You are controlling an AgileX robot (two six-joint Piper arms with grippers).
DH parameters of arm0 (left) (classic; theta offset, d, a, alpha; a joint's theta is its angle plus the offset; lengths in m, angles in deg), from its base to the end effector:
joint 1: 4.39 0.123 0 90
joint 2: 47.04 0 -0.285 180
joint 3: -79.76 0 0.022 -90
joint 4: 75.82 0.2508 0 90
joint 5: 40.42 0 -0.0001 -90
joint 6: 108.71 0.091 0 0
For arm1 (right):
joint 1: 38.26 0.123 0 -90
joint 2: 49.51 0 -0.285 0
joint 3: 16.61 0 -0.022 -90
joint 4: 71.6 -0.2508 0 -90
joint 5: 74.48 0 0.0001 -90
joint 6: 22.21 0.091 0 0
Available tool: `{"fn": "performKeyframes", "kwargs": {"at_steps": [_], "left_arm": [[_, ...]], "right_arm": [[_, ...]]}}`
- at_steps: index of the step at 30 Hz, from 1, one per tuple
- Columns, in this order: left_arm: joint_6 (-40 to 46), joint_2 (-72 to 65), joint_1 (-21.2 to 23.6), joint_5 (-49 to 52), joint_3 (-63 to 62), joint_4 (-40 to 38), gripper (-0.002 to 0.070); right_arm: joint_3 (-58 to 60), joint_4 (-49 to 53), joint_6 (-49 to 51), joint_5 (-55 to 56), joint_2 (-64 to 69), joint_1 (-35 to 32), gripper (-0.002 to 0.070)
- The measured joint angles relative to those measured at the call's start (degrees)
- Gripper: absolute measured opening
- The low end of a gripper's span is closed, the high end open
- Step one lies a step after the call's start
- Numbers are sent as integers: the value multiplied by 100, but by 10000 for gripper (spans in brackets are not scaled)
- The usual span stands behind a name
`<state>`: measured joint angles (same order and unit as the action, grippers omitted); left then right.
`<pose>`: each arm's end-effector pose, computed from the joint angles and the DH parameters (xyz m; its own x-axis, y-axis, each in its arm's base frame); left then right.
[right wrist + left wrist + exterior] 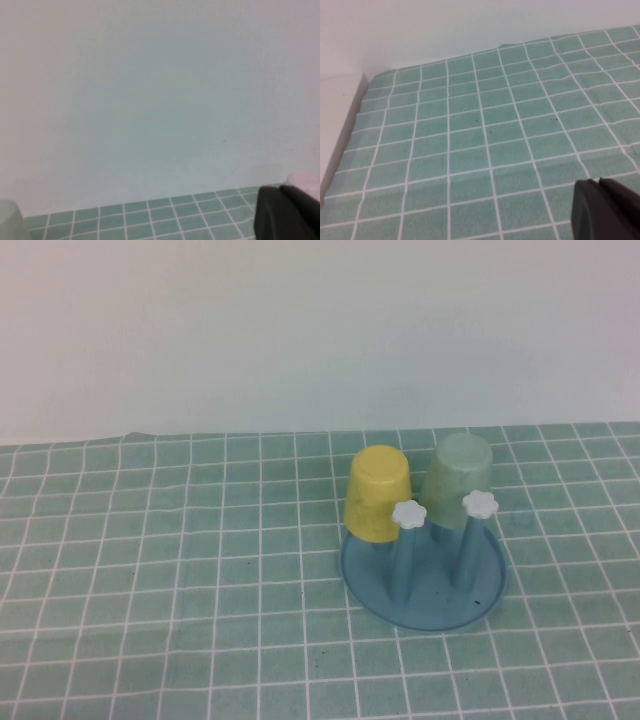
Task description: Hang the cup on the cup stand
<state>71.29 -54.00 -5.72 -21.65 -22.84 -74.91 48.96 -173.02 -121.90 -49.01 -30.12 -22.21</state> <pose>0.0531 -0.0008 0.1833 -0.2268 0.0203 -0.9737 0.0216 0.9996 0.0158 0.0698 -0.0197 0.2611 0.0020 0.0487 -0.9988 0.1545 0.9868 0.0484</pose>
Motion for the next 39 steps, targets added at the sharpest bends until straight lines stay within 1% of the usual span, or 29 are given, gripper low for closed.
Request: {"fn": "performKeyframes", "kwargs": {"at_steps": [3,5,15,23,24,25,26,27,29,31,32,34,36,37,39], "left_arm": [[0,0,0,-9,0,0,-1],[0,0,0,-9,0,0,-1],[0,-5,0,-23,0,0,-1],[0,-5,0,-23,0,0,-1],[0,-5,0,-23,0,0,-1],[0,-5,0,-23,0,0,-1],[0,-5,0,-23,0,0,-1],[0,-5,0,-23,0,0,-1],[0,-5,0,-23,0,0,-1],[0,-5,0,-23,0,0,-1],[0,-5,0,-23,0,0,-1],[0,-5,0,-23,0,0,-1],[35,-5,0,-23,0,0,-1],[0,-5,0,-23,0,0,-1],[0,-5,0,-23,0,0,-1]], "right_arm": [[0,0,28,-374,0,-525,-1],[0,0,49,-642,0,-650,-1],[101,37,194,-2068,0,-701,-1],[181,161,283,-2240,0,-703,-1],[181,461,364,-2240,0,-703,-1],[181,971,597,-2270,0,-703,-1],[181,1522,1043,-2299,0,-703,-1],[181,2357,1719,-2351,0,-703,-1],[181,4268,3478,-2500,0,-703,-1],[181,6738,5848,-2748,0,-703,-1],[181,7847,6778,-2887,0,-703,-1],[181,9520,8718,-3358,0,-703,-1],[181,10449,9969,-3908,0,-703,-1],[181,10806,10347,-4212,0,-703,-1],[208,11284,10736,-4657,0,-703,-1]]}}
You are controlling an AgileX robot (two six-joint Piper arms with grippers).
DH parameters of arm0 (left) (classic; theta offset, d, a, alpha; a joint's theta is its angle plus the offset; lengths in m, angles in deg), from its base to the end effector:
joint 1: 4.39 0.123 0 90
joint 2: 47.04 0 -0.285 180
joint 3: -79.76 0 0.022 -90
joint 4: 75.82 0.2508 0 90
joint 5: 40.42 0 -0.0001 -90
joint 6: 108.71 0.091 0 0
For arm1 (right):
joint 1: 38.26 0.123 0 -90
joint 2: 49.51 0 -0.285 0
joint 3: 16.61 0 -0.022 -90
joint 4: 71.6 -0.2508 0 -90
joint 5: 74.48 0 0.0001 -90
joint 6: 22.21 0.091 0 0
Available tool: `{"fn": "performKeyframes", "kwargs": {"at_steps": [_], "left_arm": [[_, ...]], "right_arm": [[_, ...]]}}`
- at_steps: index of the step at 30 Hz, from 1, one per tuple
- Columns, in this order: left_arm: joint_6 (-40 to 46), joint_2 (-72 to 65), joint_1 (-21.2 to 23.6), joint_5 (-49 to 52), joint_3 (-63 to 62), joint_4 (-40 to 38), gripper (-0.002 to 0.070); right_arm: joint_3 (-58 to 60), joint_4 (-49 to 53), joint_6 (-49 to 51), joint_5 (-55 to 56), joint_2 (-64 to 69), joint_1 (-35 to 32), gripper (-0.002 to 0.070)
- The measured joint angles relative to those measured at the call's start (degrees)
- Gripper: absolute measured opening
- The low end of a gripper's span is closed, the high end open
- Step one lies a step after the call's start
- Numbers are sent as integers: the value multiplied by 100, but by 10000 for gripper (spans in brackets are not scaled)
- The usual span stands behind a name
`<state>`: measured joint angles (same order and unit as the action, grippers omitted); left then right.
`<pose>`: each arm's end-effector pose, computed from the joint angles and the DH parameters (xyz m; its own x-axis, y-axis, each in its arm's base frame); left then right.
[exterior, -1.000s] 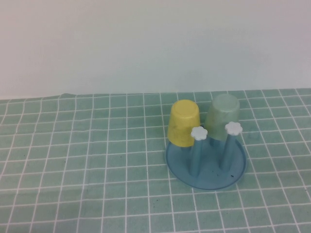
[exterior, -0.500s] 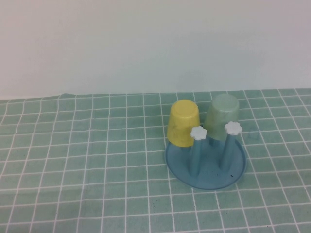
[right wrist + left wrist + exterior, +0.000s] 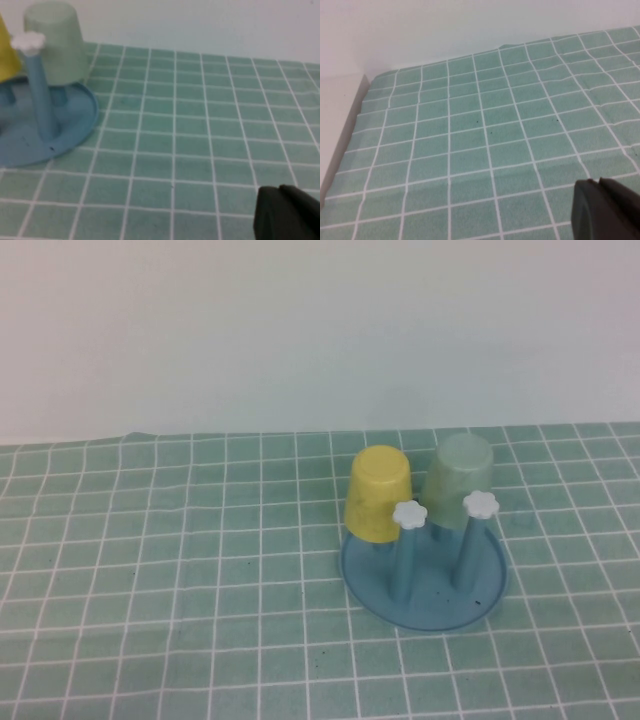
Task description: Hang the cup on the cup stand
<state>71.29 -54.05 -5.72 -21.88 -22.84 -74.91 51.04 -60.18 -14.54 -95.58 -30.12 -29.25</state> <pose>0.0533 -0.0008 0.1836 -0.2237 0.0203 -0.9744 0.0217 0.9996 0.0158 0.0671 0.0041 0.2248 -0.2962 -0.0999 -0.9499 -0.1048 0.9919 -0.0716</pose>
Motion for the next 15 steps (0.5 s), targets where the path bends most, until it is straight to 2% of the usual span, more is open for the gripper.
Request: {"fn": "performKeyframes", "kwargs": {"at_steps": [3,7,10,15], "left_arm": [[0,0,0,-13,0,0,-1],[0,0,0,-13,0,0,-1],[0,0,0,-13,0,0,-1],[0,-9,0,-13,0,0,-1]], "right_arm": [[185,589,277,-102,-83,-42,-1],[608,1185,1019,-55,-503,-421,-1],[966,1394,1451,-66,-845,-808,-1],[1092,1523,1594,-119,-1203,-1238,-1]]}}
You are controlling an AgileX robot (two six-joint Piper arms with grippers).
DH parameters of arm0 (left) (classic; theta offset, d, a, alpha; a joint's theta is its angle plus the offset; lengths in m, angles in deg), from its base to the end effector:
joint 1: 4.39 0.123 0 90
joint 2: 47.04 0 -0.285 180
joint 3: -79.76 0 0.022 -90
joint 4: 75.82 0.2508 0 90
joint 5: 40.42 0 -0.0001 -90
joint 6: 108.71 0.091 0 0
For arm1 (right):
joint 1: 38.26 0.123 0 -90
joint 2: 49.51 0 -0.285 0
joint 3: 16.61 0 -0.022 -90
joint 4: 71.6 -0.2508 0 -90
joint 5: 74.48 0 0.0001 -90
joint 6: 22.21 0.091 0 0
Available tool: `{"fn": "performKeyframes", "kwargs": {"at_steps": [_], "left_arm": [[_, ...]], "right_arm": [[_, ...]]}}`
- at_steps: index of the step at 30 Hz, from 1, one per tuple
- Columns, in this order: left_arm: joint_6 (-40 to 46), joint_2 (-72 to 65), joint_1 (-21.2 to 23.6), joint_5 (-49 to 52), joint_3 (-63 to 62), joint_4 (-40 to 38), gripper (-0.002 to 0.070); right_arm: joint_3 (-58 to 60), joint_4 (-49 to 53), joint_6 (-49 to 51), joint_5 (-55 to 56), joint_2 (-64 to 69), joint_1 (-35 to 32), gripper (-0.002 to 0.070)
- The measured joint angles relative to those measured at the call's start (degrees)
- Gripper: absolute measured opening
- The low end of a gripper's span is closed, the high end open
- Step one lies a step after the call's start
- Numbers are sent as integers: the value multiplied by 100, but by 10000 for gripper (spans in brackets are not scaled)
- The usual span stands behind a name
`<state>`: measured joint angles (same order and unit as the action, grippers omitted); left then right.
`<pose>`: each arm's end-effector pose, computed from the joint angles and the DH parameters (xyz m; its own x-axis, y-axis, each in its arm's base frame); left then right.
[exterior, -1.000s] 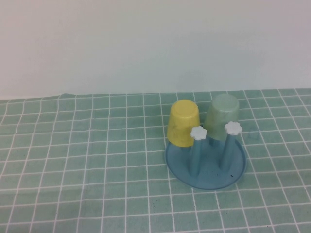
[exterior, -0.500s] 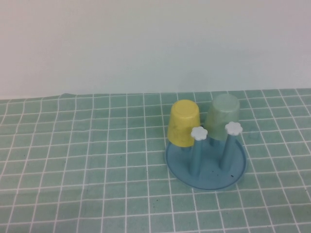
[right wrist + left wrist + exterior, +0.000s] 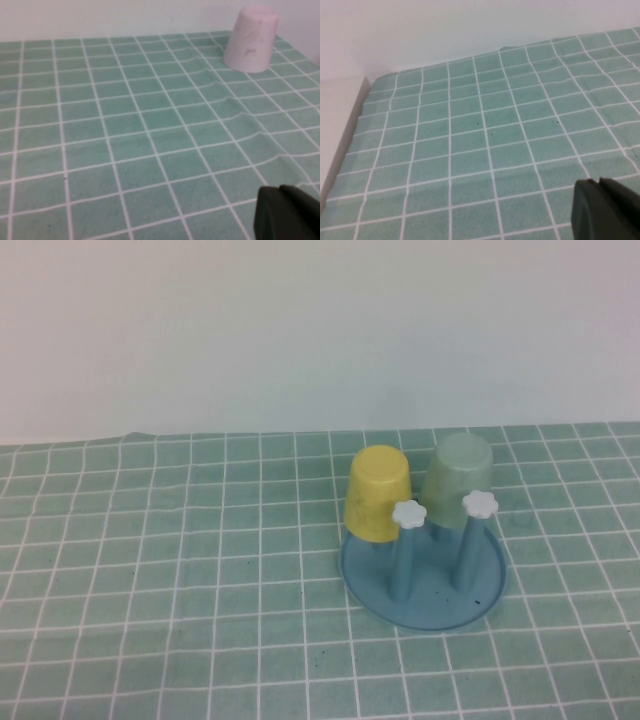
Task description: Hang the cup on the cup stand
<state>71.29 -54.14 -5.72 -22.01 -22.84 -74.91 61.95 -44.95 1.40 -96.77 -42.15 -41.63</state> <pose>0.0534 -0.0008 0.1837 -0.2230 0.0203 -0.9746 0.0217 0.9996 0.0158 0.0511 -0.0186 0.1744 -0.2808 -0.0058 -0.9597 0.2148 0.9742 -0.0688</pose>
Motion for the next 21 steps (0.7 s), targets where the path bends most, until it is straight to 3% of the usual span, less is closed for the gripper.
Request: {"fn": "performKeyframes", "kwargs": {"at_steps": [21], "left_arm": [[0,0,0,-10,0,0,-1]], "right_arm": [[0,-284,13,11,-9,-78,-1]]}}
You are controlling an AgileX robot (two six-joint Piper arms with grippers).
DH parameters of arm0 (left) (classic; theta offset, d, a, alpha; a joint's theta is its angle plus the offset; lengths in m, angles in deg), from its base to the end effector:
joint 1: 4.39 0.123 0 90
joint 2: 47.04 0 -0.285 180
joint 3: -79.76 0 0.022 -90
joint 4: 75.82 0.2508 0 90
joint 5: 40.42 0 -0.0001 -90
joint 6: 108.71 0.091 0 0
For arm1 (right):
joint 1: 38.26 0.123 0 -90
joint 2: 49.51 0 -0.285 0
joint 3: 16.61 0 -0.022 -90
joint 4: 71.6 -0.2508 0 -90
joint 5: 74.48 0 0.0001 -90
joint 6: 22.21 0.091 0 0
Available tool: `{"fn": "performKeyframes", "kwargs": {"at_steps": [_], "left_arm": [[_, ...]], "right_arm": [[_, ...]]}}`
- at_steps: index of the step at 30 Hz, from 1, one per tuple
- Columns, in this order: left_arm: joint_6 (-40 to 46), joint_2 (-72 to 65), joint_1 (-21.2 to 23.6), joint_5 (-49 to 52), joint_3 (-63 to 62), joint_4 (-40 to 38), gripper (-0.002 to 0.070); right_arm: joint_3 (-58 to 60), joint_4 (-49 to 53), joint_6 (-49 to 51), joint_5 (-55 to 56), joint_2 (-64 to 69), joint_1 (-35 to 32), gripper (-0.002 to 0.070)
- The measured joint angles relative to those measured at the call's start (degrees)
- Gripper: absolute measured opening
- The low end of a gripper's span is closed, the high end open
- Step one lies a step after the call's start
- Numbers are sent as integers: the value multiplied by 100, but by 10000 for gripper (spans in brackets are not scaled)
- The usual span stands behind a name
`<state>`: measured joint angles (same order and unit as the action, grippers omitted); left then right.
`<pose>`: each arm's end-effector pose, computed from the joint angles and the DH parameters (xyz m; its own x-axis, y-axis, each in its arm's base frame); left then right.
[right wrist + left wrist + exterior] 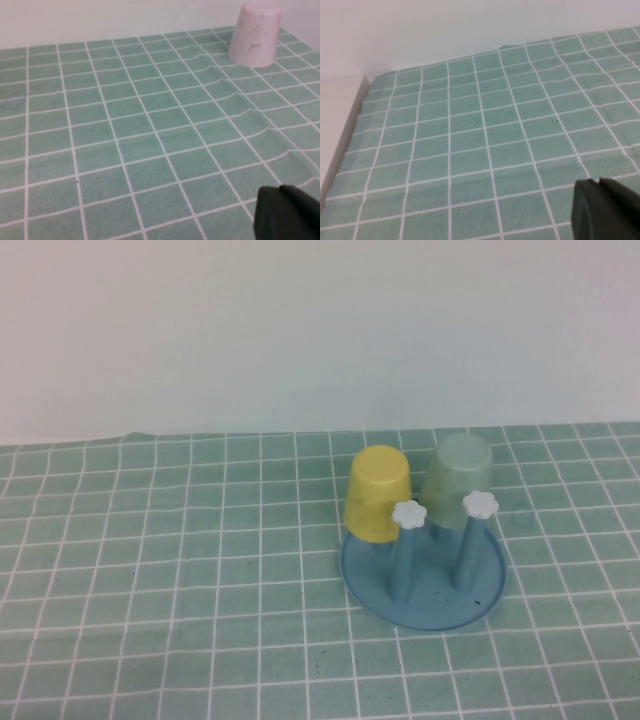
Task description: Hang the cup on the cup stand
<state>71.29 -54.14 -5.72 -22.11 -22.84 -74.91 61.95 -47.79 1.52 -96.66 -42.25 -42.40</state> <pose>0.0534 -0.0008 0.1839 -0.2213 0.0202 -0.9750 0.0217 0.9996 0.0158 0.0510 -0.0176 0.1739 -0.2737 0.0458 -0.9607 0.2245 0.9743 -0.0175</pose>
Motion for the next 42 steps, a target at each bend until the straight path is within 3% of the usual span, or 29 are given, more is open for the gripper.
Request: {"fn": "performKeyframes", "kwargs": {"at_steps": [42], "left_arm": [[0,0,0,0,0,0,0]], "right_arm": [[0,0,2,0,0,457,-1]]}}
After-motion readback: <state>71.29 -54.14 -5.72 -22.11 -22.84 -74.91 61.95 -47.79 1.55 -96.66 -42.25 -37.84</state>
